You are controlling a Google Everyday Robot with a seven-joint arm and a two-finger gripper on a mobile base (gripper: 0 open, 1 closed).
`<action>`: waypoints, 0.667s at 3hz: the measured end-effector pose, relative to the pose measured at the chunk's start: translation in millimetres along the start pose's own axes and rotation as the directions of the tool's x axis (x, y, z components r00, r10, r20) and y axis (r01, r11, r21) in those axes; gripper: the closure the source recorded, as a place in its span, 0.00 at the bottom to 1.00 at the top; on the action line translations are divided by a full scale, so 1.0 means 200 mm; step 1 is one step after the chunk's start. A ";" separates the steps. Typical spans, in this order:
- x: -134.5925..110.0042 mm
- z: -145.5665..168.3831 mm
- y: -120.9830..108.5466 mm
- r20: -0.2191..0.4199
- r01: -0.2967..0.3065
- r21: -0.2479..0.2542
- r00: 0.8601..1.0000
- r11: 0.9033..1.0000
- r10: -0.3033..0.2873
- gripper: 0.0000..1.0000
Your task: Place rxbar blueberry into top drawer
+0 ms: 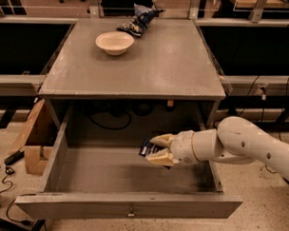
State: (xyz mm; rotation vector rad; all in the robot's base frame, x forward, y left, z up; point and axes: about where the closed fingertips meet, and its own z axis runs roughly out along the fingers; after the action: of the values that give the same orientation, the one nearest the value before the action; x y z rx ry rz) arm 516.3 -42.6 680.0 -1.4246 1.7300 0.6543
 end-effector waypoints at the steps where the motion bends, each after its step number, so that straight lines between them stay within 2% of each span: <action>1: 0.00 0.00 0.00 0.000 0.000 0.000 1.000 1.000 0.000 0.20; 2: 0.00 0.00 0.00 0.000 0.000 0.000 1.000 1.000 0.000 0.00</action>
Offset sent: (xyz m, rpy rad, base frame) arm 0.0000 0.0000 0.0000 0.0000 0.0000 0.0000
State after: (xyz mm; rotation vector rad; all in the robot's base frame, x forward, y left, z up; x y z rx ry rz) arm 516.3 -42.6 680.0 -1.4247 1.7299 0.6544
